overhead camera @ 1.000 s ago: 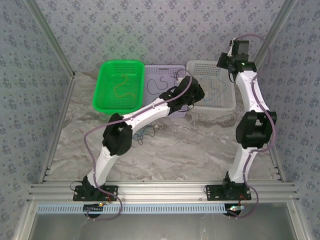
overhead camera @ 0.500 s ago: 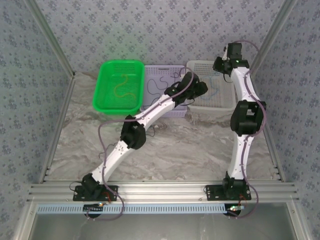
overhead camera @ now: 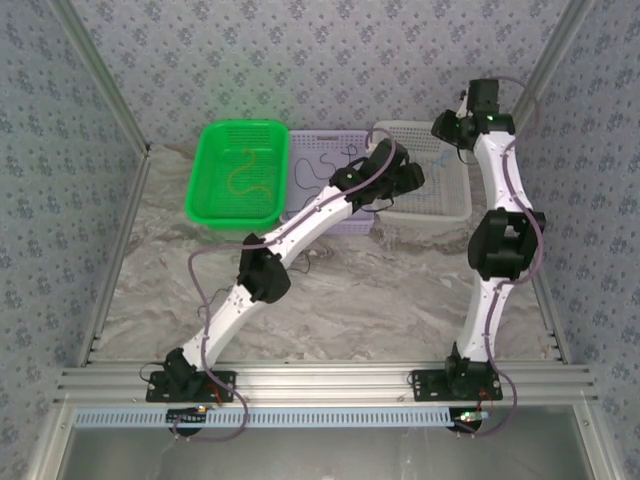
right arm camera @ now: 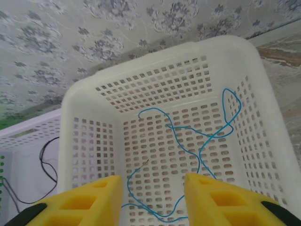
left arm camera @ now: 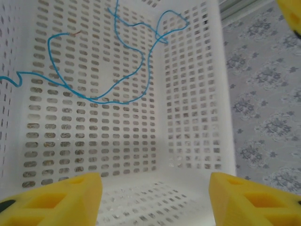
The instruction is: Untangle the cables
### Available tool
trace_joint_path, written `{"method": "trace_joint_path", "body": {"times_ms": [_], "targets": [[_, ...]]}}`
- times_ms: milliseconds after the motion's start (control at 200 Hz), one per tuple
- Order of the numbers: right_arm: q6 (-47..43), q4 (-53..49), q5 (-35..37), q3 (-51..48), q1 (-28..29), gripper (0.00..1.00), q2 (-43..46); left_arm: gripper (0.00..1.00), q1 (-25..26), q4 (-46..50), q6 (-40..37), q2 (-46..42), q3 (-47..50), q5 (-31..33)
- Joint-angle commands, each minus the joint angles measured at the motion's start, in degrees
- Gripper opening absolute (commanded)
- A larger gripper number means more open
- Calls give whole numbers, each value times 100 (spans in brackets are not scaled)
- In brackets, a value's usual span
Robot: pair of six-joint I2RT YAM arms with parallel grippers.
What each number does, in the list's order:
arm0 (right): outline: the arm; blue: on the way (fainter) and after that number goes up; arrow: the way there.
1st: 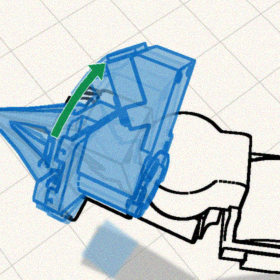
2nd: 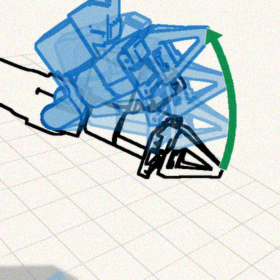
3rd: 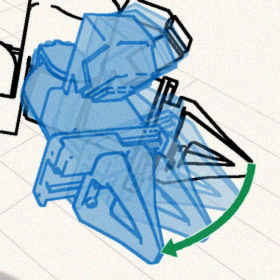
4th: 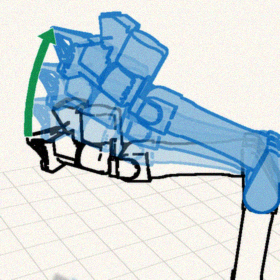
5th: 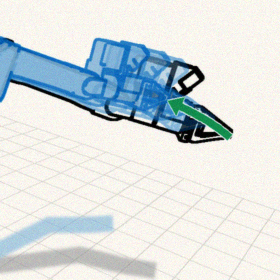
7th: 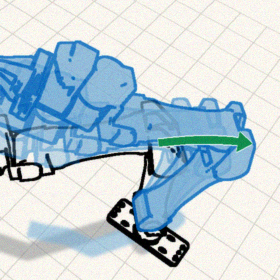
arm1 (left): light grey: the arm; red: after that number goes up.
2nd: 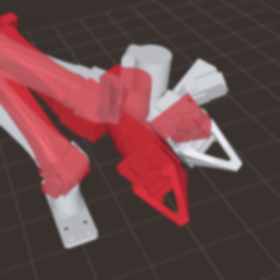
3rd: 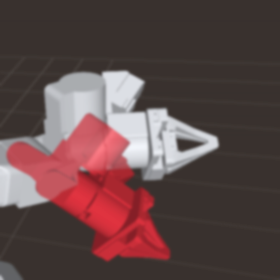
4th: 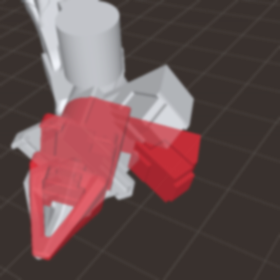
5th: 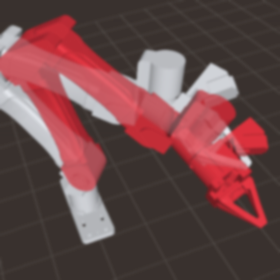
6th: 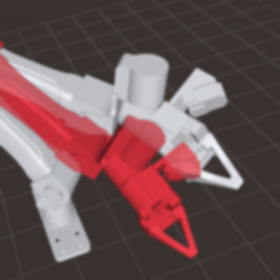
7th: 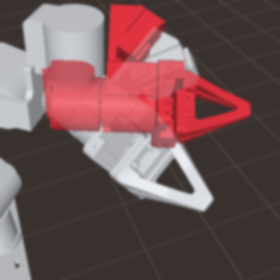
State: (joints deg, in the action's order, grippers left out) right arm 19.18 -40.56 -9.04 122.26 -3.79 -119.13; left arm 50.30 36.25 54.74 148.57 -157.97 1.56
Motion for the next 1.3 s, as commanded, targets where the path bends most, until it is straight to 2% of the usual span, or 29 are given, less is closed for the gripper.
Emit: {"method": "trace_joint_path", "body": {"times_ms": [0,70,150,250,330,390,525,650,730,809,894,999,1129,1214,1294], "targets": [[203,363,-91,-664,-29,41,1001,70,37,73,-194,-559,56,62],[291,580,-64,-1199,-33,41,1485,73,10,152,-141,-623,57,-4],[381,814,-34,-1747,-33,40,2030,71,15,455,-204,-783,60,115],[506,1064,-84,-2550,21,39,2785,66,62,829,-405,-1127,191,520],[558,1216,-72,-3233,148,39,3438,65,113,882,-594,-1685,770,931],[587,1326,-82,-3810,326,39,3949,64,137,492,-723,-2424,1879,1206],[736,1465,27,-4944,1039,40,4953,61,-74,-1407,-430,-4557,5486,1419],[1012,1416,500,-5752,2128,41,5613,61,-321,-1612,-276,-6167,7621,1786],[1404,1560,716,-6205,2929,42,5784,61,-552,-1280,-163,-7111,8715,1918],[1645,1800,965,-6513,3773,42,5706,61,-879,-644,-158,-7911,9564,1916],[1647,1924,1394,-6542,4657,42,5251,61,-1307,1,-245,-8542,10319,1783],[1548,2088,1418,-6227,5362,41,4382,59,-1978,127,-265,-9089,11308,970],[824,2114,1077,-5464,5799,38,3094,59,-2332,-160,-119,-9425,12167,494],[370,1824,1093,-4696,5922,37,2218,57,-2700,-567,-121,-9255,12467,-34],[129,1539,1228,-4140,5981,35,1491,53,-2781,-682,-231,-8996,12460,-58]]}}
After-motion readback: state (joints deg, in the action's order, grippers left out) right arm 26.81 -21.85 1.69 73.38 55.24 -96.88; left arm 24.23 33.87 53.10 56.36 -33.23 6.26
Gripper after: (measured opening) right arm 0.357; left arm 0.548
